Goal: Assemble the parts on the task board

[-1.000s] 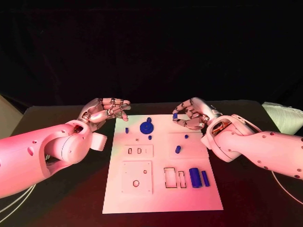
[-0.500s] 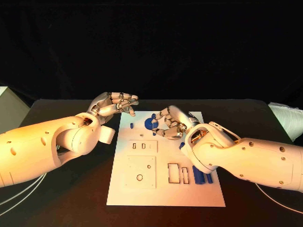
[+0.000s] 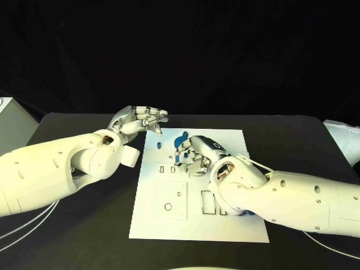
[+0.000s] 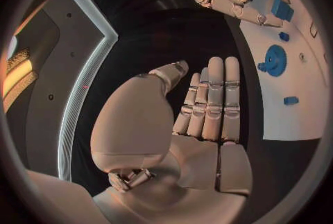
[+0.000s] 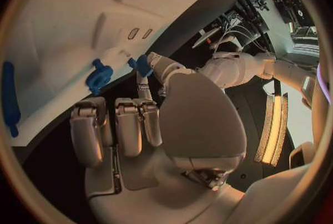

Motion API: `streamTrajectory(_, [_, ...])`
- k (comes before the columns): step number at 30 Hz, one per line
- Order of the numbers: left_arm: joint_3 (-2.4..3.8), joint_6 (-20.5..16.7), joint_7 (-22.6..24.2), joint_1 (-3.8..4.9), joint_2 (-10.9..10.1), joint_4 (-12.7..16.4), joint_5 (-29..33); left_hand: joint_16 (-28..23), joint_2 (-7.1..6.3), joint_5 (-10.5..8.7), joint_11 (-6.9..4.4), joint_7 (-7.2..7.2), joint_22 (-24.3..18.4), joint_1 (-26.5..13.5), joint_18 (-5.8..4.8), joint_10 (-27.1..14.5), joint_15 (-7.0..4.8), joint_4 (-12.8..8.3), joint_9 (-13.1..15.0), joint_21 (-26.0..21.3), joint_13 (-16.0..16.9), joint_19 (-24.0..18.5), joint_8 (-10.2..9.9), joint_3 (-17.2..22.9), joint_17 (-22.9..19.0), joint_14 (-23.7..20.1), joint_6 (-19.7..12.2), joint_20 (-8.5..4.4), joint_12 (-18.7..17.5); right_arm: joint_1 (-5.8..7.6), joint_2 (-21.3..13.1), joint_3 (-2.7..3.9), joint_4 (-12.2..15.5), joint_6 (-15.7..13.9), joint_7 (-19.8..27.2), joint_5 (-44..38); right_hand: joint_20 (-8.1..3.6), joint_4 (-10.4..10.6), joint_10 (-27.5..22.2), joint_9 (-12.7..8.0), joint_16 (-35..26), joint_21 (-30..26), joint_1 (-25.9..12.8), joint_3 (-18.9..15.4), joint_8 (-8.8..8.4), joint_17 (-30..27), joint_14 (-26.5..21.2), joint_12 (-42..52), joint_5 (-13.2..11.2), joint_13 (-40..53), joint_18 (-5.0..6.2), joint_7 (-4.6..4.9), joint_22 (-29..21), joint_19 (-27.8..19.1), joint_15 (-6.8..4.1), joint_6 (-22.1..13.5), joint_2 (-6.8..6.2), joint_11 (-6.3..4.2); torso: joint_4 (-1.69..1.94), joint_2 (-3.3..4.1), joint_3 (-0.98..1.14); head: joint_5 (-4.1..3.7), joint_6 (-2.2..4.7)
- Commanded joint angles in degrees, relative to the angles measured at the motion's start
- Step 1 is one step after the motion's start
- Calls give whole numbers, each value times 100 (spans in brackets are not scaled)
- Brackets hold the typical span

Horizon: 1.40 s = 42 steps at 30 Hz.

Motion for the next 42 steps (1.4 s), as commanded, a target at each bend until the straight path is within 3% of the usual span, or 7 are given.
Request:
streamTrajectory(1, [4, -13, -23, 5, 18, 11, -49, 70, 6, -29, 18, -8, 25, -54, 80, 20, -12, 22, 7, 61, 6, 43, 10, 10, 30, 39, -33, 11, 30, -32, 28, 0, -47, 108, -168, -548, -43, 30, 598, 190, 7, 26, -48, 21, 163, 1198, 530, 20, -20, 1508, -38, -81, 1505, 599, -37, 70, 2, -22, -6, -3, 7, 3, -24])
streamTrajectory(10, [3, -3, -44, 5, 15, 13, -75, 290, -3, -29, 1, -21, 119, -57, 84, 59, -25, 35, 22, 230, 26, 80, 24, 31, 125, 36, -37, 1, 84, -136, 83, -19, -166, 133, -289, -848, -45, 50, 598, 194, 9, 26, -114, 7, 182, 1207, 532, 20, -55, 1508, -38, -84, 1505, 599, -39, 60, -42, -25, -5, 2, 18, 38, -52])
streamTrajectory(15, [3, 10, -51, 5, 14, 11, -80, 349, -6, -31, -3, -24, 146, -59, 84, 63, -28, 39, 26, 280, 31, 91, 29, 37, 150, 30, -38, -2, 97, -222, 130, -23, -219, 148, -325, -935, -46, 58, 598, 195, 11, 26, -135, 0, 188, 1211, 533, 20, -65, 1508, -38, -84, 1505, 599, -39, 56, -59, -25, 5, 2, 6, 46, -77])
streamTrajectory(25, [3, 25, -64, 5, 9, 11, -90, 443, -9, -30, -8, -29, 187, -57, 84, 65, -33, 43, 34, 354, 37, 102, 36, 47, 188, 30, -38, -7, 114, -337, 181, -25, -262, 158, -311, -1015, -46, 61, 598, 195, 10, 26, -144, -4, 191, 1209, 533, 20, -69, 1508, -38, -85, 1505, 599, -40, 56, -66, -25, -11, 5, 10, 99, -115])
streamTrajectory(33, [3, 37, -72, 4, 7, 9, -93, 462, -7, -31, -6, -27, 196, -68, 84, 64, -32, 52, 36, 369, 39, 102, 38, 46, 195, 28, -38, -7, 117, -364, 208, -25, -322, 172, -320, -1056, -47, 68, 598, 196, 8, 26, -162, -10, 197, 1204, 532, 20, -78, 1508, -38, -86, 1505, 599, -40, 53, -79, -26, -7, 2, 6, 71, -160])
streamTrajectory(42, [3, 48, -82, 4, 14, -1, -93, 475, -5, -31, -6, -27, 202, -75, 83, 62, -31, 59, 36, 379, 39, 101, 39, 46, 200, 24, -40, -7, 119, -370, 238, -26, -382, 172, -315, -1085, -47, 81, 598, 192, 2, 26, -190, -22, 194, 1184, 528, 20, -79, 1508, -38, -78, 1505, 599, -40, 23, -106, -23, -15, 4, 12, 88, -180])
